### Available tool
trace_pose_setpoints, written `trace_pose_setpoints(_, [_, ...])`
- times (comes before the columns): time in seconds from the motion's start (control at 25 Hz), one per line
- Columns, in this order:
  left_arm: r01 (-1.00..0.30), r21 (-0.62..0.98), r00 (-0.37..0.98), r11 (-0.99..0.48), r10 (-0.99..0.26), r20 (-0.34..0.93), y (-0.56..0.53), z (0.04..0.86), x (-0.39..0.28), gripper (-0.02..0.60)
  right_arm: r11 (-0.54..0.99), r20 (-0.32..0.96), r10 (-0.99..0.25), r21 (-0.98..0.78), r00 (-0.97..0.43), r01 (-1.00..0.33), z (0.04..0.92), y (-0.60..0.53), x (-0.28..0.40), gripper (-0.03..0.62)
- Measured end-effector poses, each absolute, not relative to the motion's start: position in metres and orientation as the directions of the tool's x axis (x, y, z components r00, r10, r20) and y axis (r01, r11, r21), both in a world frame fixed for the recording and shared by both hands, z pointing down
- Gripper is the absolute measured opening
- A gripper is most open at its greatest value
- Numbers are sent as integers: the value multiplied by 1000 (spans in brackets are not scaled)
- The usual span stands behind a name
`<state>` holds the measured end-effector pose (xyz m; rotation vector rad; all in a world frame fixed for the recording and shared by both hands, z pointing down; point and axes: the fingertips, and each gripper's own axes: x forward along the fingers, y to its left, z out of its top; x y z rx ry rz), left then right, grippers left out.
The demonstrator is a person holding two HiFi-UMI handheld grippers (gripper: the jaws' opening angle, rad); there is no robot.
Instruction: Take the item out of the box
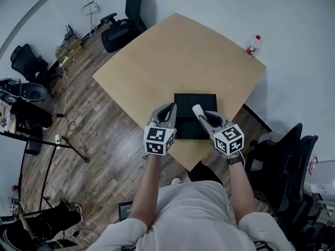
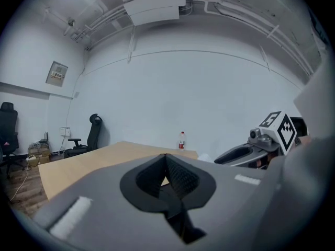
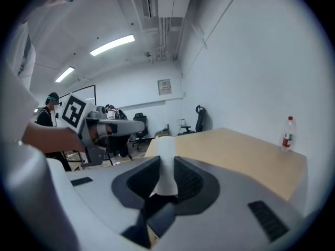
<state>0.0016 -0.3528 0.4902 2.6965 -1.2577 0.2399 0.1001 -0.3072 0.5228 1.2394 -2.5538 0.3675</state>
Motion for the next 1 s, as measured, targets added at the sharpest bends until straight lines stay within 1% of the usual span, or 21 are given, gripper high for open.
trace_pose_setpoints(0.24, [-762,64,645,-645,-746,163,-338,470,9,6,489,212,-842,-91,-497,-867,477,-306,115,95])
trace_pose_setpoints(0.48, [-760,51,648,-648,-749,137,-326,457,16,6,318,102,-942,-30,-320,-947,437,-300,152,95])
trace_pose_setpoints(0.76, [-805,34,594,-593,-802,67,-314,430,3,6,199,1,-980,38,-199,-979,398,-283,158,95])
trace_pose_setpoints(1.0, [-824,1,566,-566,-824,8,-301,414,2,6,163,-24,-986,49,-164,-985,390,-273,158,95])
